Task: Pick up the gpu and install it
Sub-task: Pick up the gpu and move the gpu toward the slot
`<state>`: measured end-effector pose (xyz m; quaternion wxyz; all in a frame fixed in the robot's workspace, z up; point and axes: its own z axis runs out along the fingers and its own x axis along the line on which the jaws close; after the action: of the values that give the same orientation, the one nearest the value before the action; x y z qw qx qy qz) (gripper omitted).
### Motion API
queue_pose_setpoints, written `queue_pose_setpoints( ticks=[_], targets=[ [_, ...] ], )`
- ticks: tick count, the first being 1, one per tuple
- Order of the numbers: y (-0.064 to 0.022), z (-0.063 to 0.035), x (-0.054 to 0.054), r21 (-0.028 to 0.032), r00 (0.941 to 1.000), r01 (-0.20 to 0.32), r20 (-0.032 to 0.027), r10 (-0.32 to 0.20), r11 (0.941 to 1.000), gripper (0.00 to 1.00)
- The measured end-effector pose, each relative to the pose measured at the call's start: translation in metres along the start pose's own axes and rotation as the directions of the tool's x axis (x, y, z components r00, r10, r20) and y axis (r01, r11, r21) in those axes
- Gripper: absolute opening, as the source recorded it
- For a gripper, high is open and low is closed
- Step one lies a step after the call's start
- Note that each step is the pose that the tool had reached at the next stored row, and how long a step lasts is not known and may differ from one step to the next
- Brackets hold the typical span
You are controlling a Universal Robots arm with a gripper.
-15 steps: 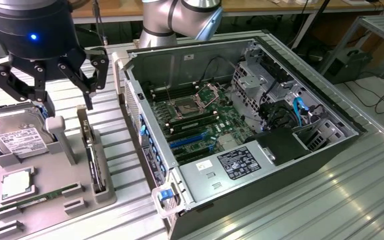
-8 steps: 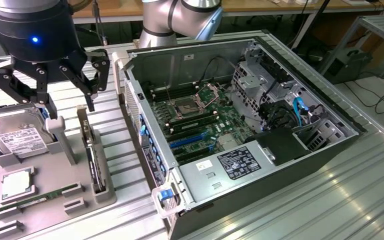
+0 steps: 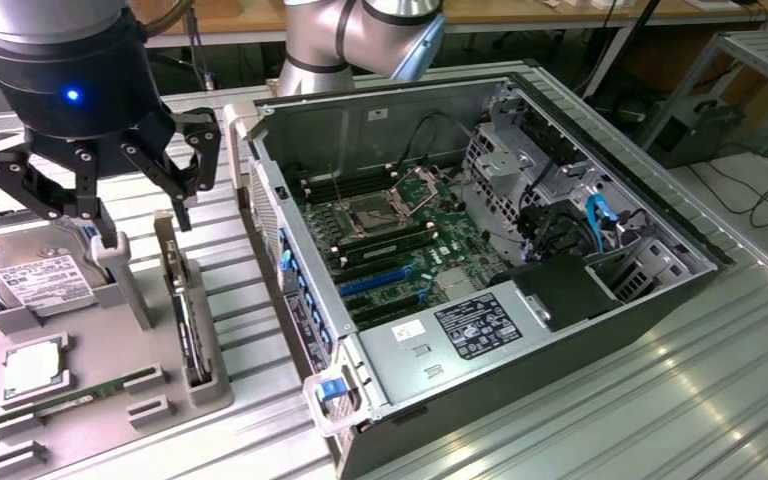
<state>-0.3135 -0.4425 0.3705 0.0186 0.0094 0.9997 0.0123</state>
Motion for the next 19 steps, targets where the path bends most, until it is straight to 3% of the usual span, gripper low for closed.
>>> queue_pose_setpoints(
  ticks=[19],
  targets=[
    [-0.0106, 0.0141, 0.003, -0.0013, 0.9993, 0.037, -0.0010, -0.037, 0.9993, 0.60]
  ],
)
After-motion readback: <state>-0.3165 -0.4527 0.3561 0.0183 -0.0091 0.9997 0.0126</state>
